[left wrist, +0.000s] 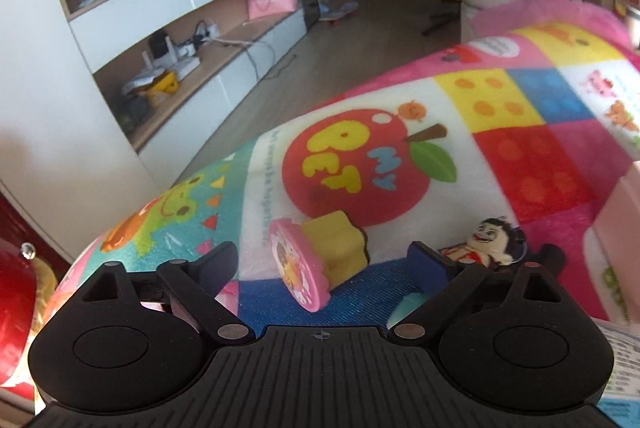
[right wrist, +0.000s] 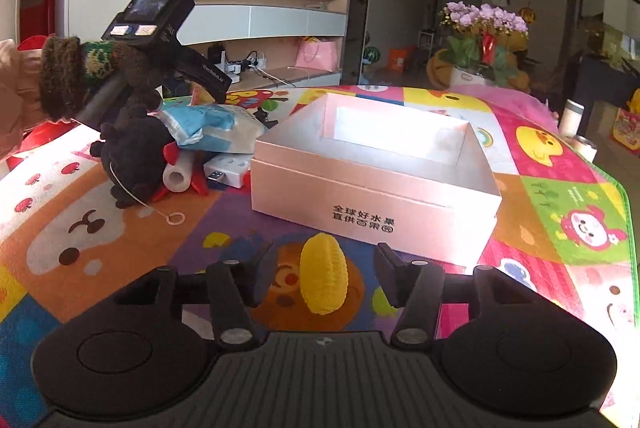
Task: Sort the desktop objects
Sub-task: 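Grasp the pink-lidded yellow cup toy with the left tool while the right tool approaches the yellow corn toy, then close the right tool on the yellow corn toy and lift it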
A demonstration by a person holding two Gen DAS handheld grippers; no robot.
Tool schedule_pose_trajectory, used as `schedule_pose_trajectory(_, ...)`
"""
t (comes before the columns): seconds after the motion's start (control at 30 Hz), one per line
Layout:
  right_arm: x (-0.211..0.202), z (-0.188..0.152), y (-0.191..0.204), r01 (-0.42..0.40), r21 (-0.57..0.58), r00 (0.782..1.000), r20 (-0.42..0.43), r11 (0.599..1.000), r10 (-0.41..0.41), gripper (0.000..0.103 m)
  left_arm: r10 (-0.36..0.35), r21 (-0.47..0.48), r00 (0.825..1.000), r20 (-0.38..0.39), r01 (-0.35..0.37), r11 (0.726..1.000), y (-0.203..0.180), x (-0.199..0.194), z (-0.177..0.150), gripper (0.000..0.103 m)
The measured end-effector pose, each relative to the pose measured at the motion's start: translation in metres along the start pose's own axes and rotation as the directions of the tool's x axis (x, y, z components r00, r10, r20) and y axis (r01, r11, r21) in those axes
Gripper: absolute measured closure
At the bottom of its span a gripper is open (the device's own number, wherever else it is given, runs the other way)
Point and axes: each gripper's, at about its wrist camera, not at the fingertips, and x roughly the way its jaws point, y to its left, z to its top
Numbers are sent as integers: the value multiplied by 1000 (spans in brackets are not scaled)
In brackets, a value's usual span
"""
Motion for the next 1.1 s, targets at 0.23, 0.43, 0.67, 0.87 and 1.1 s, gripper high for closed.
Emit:
schedule_pose_trajectory(0.23, 5, -13, -17, 17, 149, 1000, 5, 989, -18, 38, 68, 11, 998, 12, -69, 998, 9, -4, -6, 49)
schedule_pose_trajectory(0.43, 16, -13, -22, 7, 187, 999, -46, 982, 2, 31, -14, 133, 972, 234, -17, 991, 4, -105, -32, 54)
schedule_pose_trajectory(0.67, 18, -15, -29, 27, 236, 997, -70, 971, -10, 21, -228, 442, 924, 306, 74, 894, -42, -219, -119, 56)
schedule_pose_trajectory(0.87, 14, -15, -22, 67, 206, 997, -50, 976, -58, 18, -325, 416, 913, 247, 203, 886, -62, -230, -185, 56)
schedule_pose_trajectory(1.1, 14, -14, -23, 106, 206, 994, -62, 973, -95, 15, -424, 277, 878, 221, 360, 891, -62, -233, -225, 34)
